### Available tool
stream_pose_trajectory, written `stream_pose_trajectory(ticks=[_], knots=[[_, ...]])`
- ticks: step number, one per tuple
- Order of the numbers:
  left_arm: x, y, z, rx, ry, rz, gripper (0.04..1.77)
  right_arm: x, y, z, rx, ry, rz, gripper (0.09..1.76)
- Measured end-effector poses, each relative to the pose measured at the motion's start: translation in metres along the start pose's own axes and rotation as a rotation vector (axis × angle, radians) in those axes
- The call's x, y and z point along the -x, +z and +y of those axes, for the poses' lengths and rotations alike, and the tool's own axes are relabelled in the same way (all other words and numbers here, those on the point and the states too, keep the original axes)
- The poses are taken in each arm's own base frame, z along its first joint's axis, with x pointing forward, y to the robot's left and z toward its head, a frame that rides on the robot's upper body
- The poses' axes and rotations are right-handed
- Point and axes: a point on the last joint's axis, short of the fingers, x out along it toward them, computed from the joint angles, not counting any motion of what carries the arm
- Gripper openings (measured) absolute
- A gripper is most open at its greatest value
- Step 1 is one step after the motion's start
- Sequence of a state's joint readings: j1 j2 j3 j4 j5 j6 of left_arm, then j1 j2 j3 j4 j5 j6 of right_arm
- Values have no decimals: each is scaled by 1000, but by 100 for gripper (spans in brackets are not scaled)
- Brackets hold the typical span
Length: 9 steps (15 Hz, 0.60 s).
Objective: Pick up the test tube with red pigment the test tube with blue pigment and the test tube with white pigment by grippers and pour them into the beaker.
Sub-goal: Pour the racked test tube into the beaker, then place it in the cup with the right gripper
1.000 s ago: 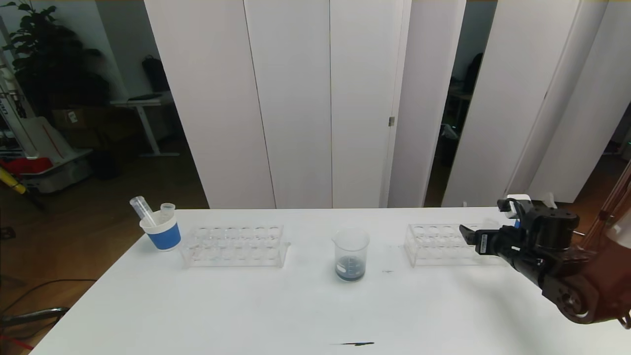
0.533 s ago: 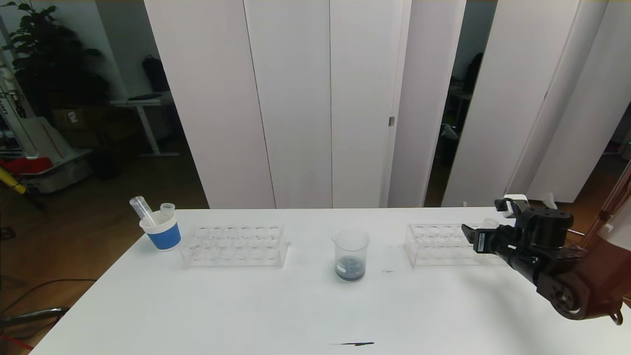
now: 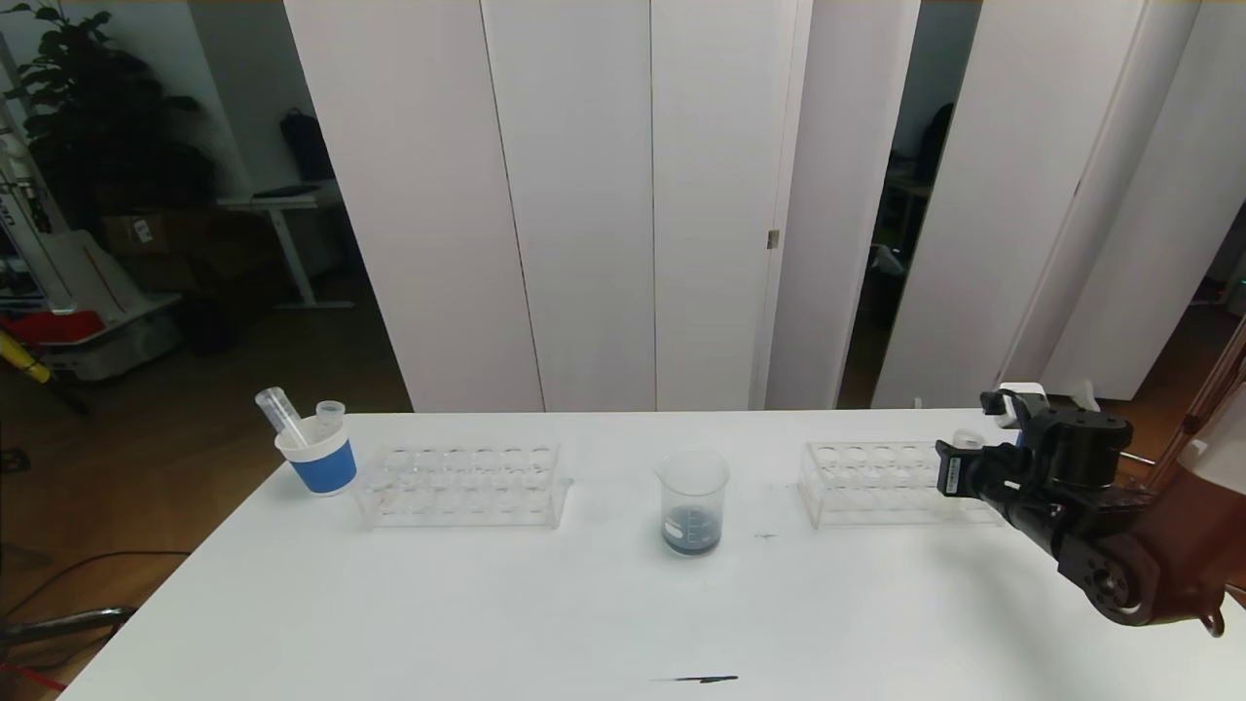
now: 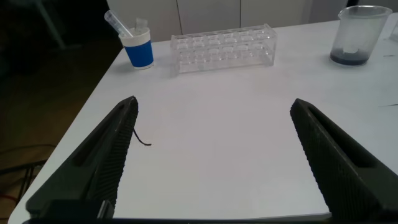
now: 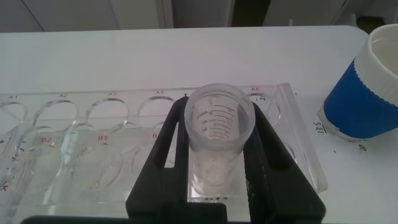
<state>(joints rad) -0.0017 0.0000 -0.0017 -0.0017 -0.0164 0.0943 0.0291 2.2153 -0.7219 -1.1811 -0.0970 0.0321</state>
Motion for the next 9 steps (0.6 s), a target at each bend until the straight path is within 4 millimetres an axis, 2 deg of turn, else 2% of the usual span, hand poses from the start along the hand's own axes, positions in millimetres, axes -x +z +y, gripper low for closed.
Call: stream_pose_trajectory(ticks=[5,9], knots=[[0,0,0,0,0,0,175,0,2,-1,-21,0,-7,58],[0,0,0,0,0,0,175,4,16,0,-58,20,-49,58]])
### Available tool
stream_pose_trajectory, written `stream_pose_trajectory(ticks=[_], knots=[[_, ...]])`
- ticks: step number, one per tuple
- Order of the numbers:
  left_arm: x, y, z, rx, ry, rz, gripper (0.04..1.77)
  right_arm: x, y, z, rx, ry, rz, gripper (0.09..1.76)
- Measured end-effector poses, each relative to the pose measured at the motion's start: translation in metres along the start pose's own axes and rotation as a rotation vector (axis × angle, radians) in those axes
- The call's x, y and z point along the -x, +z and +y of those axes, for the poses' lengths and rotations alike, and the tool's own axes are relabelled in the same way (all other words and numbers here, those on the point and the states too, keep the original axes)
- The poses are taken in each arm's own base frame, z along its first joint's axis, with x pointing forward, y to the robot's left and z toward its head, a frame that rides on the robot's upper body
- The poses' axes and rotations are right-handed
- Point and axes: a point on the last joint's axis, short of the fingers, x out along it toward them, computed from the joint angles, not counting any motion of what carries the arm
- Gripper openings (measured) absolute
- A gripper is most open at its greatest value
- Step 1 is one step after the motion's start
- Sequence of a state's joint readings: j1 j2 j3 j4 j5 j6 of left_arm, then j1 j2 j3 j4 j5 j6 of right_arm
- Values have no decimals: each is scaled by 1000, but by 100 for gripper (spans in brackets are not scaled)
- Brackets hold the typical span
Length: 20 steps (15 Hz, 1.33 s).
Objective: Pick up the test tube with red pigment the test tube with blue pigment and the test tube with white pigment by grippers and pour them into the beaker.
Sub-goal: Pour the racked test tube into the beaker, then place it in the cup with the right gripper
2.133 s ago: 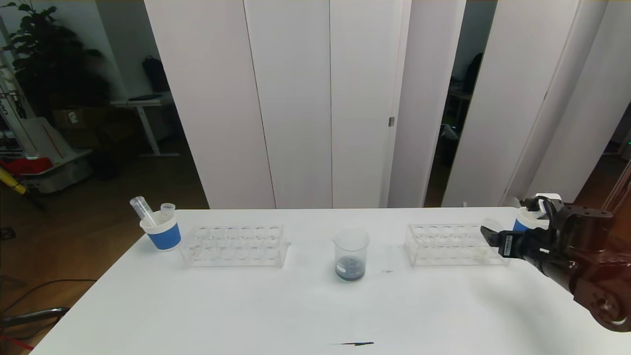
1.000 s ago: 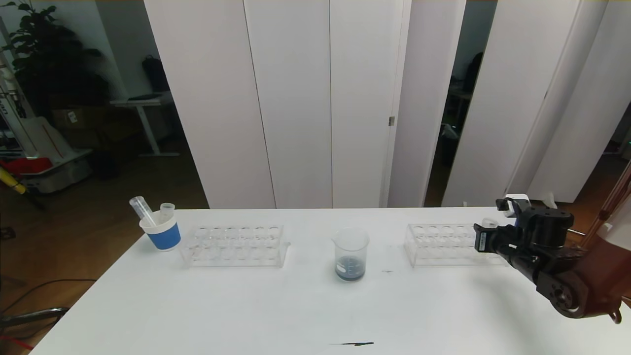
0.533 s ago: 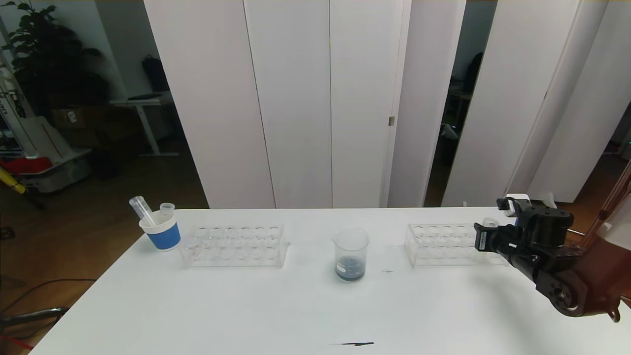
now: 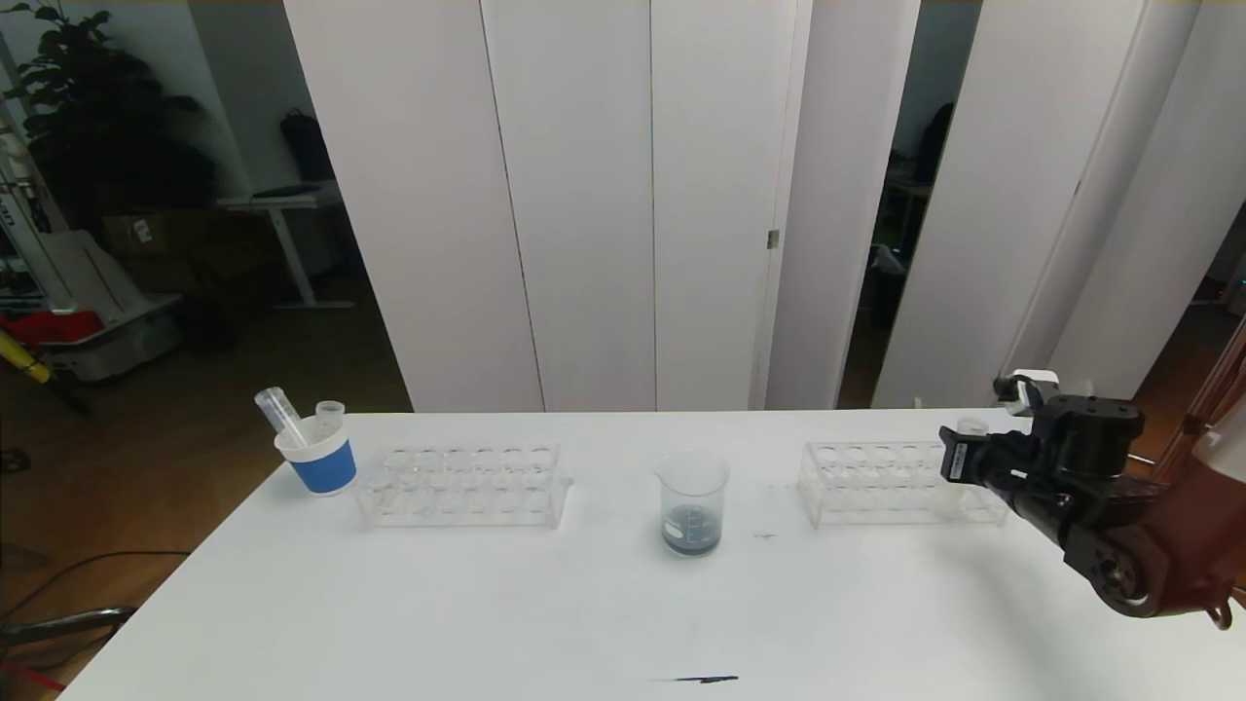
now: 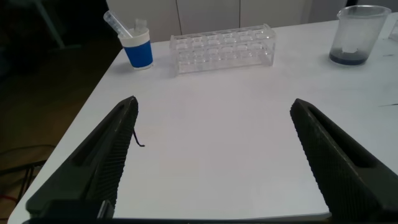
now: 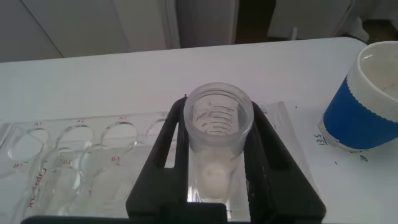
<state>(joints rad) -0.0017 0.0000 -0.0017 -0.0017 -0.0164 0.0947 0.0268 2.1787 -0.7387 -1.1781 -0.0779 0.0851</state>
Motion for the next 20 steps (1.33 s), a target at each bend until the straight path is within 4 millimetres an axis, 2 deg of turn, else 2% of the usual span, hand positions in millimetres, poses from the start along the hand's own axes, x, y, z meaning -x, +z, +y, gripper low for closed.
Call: stream_pose_trajectory(ticks=[7,12,16,20], knots=[[0,0,0,0,0,0,175,8,55,3,-7,43,-87,58],[0,0,0,0,0,0,175,13,118,7,-6,53,-97,58],[0,0,0,0,0,0,175,26,176,17,15,203,-213,58],[0,0,0,0,0,0,175,35,212,22,90,332,-335,58]])
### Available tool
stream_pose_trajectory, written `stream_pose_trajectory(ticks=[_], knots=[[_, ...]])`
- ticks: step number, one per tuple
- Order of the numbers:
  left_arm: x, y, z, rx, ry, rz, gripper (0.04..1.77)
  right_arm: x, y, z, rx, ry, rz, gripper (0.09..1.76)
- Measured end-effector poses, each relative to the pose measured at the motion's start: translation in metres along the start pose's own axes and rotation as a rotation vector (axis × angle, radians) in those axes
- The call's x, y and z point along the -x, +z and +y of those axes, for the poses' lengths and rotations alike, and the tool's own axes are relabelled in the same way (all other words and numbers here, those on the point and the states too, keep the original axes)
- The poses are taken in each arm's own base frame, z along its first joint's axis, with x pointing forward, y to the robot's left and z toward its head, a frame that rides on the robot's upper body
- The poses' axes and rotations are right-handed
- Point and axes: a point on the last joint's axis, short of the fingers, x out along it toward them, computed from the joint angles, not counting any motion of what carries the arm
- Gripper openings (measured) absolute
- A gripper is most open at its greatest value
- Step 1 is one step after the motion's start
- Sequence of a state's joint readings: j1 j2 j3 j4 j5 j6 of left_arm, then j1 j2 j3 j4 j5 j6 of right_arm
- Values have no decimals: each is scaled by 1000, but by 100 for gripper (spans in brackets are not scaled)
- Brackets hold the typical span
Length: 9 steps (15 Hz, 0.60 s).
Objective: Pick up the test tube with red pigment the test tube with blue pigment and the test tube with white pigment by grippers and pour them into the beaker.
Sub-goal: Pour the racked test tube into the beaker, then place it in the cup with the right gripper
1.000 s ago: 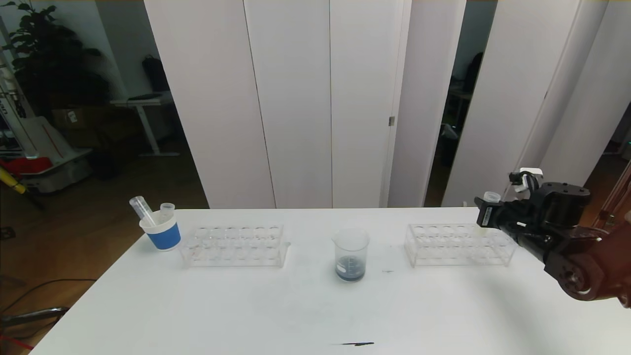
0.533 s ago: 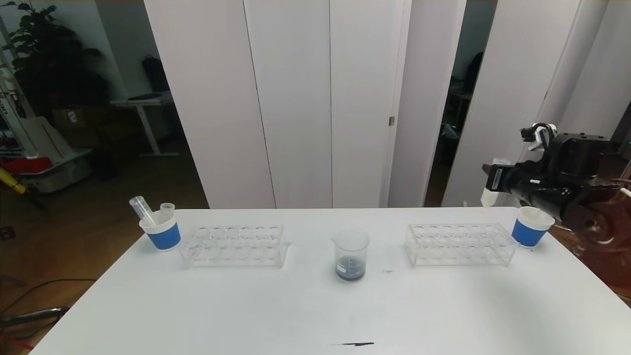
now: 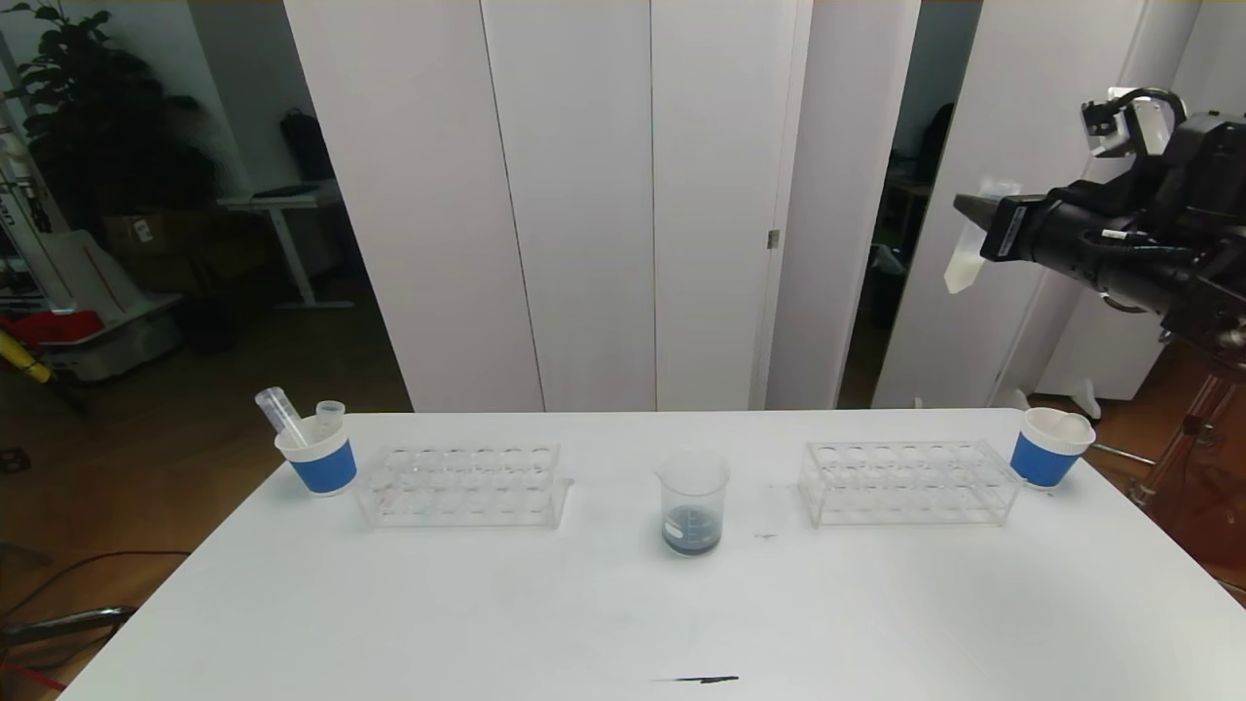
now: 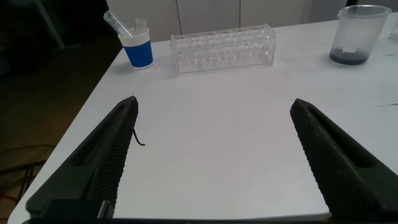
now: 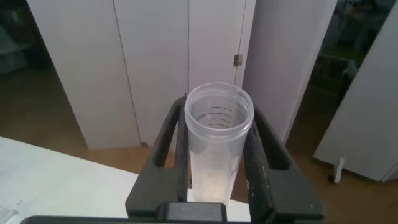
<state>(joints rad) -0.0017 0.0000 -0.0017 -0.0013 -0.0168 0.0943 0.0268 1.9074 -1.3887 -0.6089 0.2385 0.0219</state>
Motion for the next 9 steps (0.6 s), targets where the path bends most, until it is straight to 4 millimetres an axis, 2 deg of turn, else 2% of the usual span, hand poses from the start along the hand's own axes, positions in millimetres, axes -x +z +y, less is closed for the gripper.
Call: stream_pose_trajectory(ticks=[4,9], knots=[[0,0,0,0,0,0,175,-2,0,18,129,116,-3,58],[0,0,0,0,0,0,175,-14,-12,70,127,244,0,58]])
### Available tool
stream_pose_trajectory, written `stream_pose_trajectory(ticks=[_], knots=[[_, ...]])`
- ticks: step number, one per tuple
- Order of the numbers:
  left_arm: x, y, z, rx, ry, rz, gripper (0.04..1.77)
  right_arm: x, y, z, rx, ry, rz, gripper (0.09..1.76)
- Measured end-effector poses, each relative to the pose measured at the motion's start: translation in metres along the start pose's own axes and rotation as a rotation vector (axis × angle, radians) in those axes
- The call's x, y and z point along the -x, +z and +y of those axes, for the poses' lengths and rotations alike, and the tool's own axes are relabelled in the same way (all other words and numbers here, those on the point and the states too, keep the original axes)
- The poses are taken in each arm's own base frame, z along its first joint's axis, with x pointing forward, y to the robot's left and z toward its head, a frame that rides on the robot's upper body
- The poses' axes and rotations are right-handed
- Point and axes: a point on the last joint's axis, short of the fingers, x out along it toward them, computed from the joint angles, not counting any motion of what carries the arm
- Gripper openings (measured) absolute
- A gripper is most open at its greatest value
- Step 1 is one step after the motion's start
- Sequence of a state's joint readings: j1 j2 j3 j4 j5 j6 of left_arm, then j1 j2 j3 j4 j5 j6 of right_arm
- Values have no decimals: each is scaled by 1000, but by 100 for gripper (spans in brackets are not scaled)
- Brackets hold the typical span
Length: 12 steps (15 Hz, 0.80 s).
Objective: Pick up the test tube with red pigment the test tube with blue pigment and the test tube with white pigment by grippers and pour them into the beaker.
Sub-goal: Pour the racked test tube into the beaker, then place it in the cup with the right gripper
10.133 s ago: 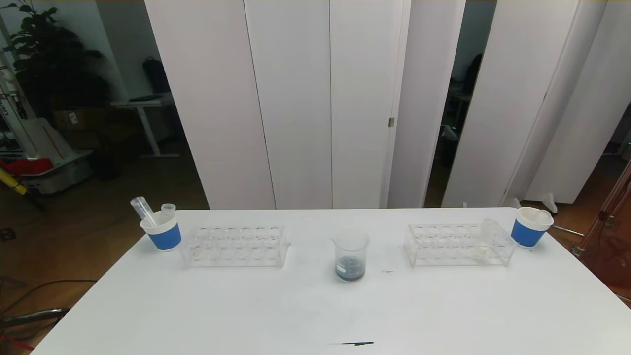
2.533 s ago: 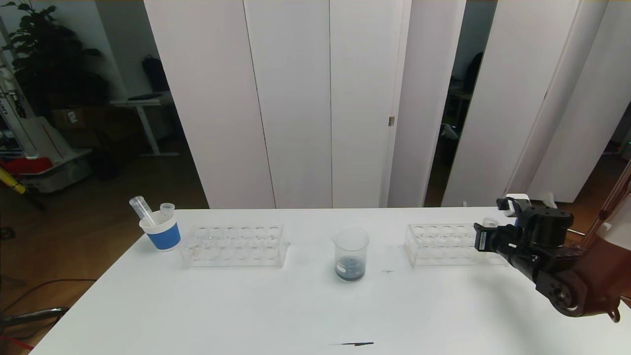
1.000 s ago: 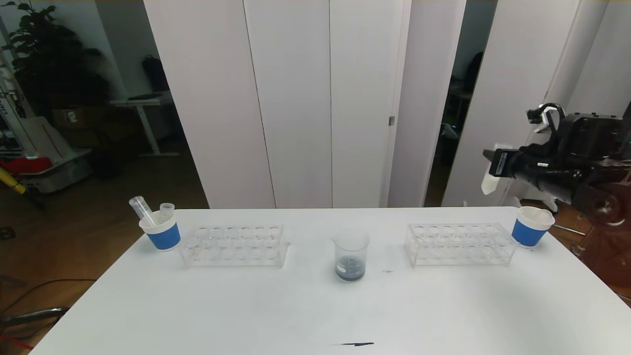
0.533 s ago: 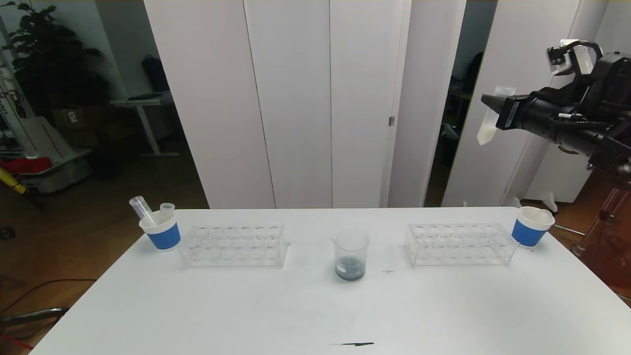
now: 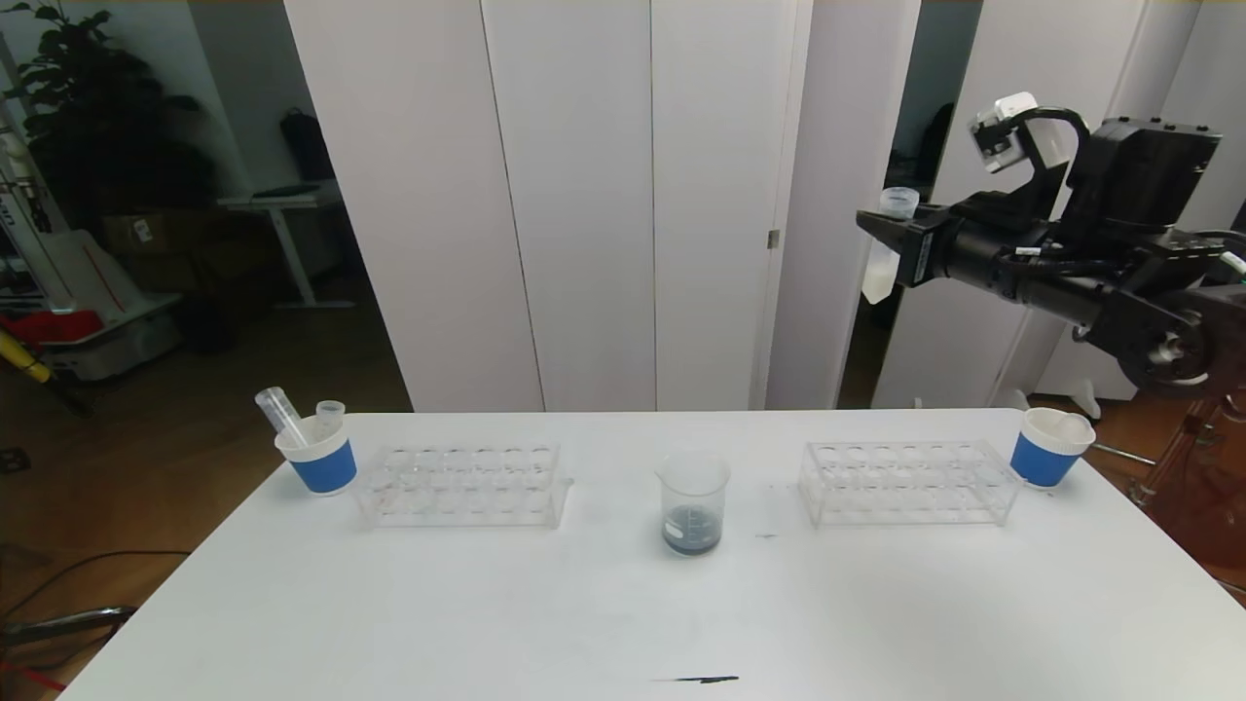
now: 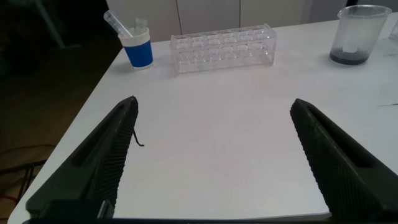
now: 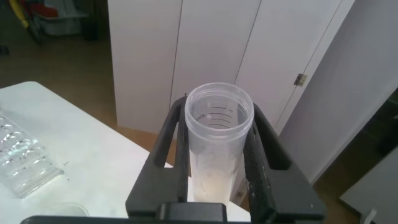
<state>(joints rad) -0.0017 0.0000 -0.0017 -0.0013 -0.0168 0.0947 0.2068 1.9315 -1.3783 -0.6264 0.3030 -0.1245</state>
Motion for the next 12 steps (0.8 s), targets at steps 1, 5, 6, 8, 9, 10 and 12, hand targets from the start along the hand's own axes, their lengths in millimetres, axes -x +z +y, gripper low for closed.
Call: stream_pose_trajectory(ticks=[1,5,6,8,9,10,12], knots=[[0,0,0,0,0,0,175,-6,-4,12,-2,31,5,58],[0,0,0,0,0,0,175,-24,-26,41,120,107,-39,58],[0,0,0,0,0,0,175,-28,-38,46,158,125,-19,58],[0,0,0,0,0,0,175,-34,-56,54,188,183,7,58],[0,0,0,0,0,0,175,-37,-64,58,214,236,0,58],[0,0,0,0,0,0,175,-40,-68,62,238,274,-16,58],[0,0,0,0,0,0,175,-43,-79,68,265,316,-17,58]])
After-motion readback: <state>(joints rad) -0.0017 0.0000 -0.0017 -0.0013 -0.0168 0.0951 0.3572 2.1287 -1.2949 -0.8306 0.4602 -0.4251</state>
